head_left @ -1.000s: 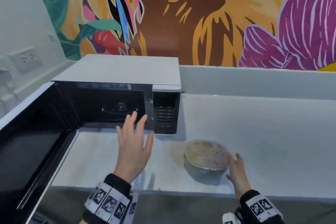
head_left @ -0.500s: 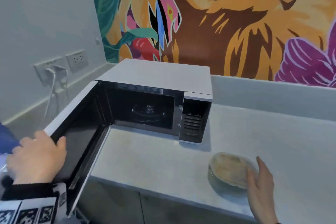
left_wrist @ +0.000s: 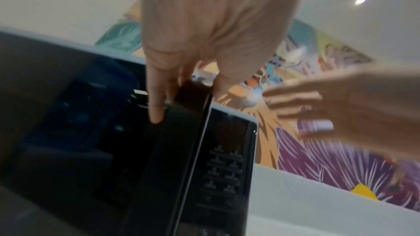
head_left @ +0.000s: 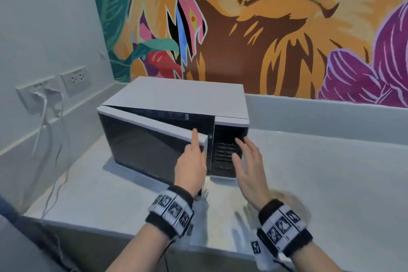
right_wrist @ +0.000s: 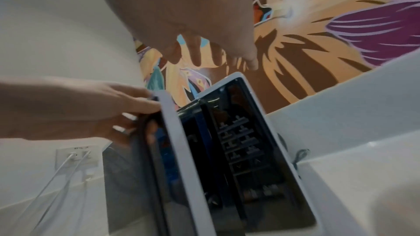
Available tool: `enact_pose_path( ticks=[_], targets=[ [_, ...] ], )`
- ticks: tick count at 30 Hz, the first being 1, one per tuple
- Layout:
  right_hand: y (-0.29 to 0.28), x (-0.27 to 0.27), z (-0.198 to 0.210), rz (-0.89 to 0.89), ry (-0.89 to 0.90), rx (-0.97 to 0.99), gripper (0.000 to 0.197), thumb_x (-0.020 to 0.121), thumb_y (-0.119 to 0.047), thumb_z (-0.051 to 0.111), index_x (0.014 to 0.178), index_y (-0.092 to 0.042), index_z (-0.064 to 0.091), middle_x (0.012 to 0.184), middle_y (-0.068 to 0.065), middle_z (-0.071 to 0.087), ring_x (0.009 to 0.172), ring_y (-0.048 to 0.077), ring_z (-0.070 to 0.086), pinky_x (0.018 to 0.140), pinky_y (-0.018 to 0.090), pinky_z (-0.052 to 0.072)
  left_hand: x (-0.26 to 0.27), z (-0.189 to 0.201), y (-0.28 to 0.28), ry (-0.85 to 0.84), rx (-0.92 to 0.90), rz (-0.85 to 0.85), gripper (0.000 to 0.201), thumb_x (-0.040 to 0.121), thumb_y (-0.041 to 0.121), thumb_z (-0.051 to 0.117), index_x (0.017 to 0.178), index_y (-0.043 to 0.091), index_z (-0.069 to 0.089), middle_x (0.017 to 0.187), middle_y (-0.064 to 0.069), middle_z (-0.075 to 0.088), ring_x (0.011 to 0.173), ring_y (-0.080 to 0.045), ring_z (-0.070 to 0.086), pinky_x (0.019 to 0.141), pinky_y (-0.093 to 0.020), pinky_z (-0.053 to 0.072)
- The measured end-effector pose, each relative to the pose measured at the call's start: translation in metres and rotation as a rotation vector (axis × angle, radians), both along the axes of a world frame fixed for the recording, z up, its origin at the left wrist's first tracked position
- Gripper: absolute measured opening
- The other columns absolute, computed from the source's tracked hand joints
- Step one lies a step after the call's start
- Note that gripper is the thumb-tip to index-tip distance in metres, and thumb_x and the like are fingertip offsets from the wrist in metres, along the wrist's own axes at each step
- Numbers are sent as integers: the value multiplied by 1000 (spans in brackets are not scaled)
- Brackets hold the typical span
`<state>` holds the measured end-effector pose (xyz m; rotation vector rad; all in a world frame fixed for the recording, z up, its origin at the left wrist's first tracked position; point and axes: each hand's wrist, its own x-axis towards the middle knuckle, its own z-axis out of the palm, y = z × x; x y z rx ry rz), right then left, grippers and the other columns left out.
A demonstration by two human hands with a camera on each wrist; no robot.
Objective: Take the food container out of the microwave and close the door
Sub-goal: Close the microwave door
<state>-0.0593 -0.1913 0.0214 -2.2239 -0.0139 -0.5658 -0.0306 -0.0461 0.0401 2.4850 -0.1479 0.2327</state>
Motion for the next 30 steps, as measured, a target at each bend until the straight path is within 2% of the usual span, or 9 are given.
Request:
enact_pose_path(
  ticks=[2,5,7,9,12,15,18,22,30],
  targets=[
    [11,28,10,9,-47,-128,41,95,-28,37,136,-24,40,150,2,33,141,18,22,118,48,18,20,-2,-13,-10,-85,-31,67,97,30,36,152,24,-1,132,-11,54,112,-32,60,94,-46,46],
    [23,64,20,-5,-31,-351,40,98,-26,34,138,-26,37,153,0,29,143,21,17,119,50,6,41,-9,-19,9,-258,-30,68,94,29,42,150,26,3,141,-12,51,122,-34,55,98,-44,42],
    [26,81,22,-26,-11,-453,41,98,-28,31,139,-26,36,153,0,29,143,23,16,118,50,3,48,-15,-20,-13,-354,-8,66,92,28,46,147,27,9,123,-13,63,111,-33,61,94,-42,44],
    [25,92,20,-40,16,-493,41,98,-29,30,139,-25,36,152,2,31,143,25,19,118,50,3,50,-20,-20,-46,-464,4,58,90,26,51,139,23,21,100,-1,64,98,-28,64,90,-39,45],
    [23,100,16,-59,-16,-507,40,96,-33,37,136,-25,42,146,4,41,138,26,28,118,48,10,49,-38,-15,-23,-586,-13,40,88,28,56,122,19,37,92,4,61,89,-22,63,87,-39,51],
    [20,106,16,-91,-103,-490,35,93,-34,45,126,-26,54,134,5,56,125,27,43,111,44,28,54,-60,-13,67,-462,-108,30,92,35,49,109,11,49,89,-5,65,92,-32,65,78,-38,48],
    [21,110,16,-139,-179,-490,29,91,-31,52,118,-27,61,121,5,65,110,27,53,99,41,39,67,-69,-15,88,-365,-130,40,93,40,42,114,6,47,91,-19,68,93,-39,63,82,-44,48],
    [25,116,14,-191,-168,-516,28,91,-29,53,118,-30,60,115,4,65,105,26,53,96,41,40,77,-69,-17,105,-329,-140,46,94,39,41,123,4,43,97,-23,68,95,-40,62,88,-50,48],
    [32,124,12,-268,-155,-552,28,88,-21,57,115,-28,59,104,4,64,95,27,52,86,39,46,87,-66,-24,147,-285,-114,50,95,36,38,134,5,37,111,-23,67,108,-41,59,95,-51,45]
  ],
)
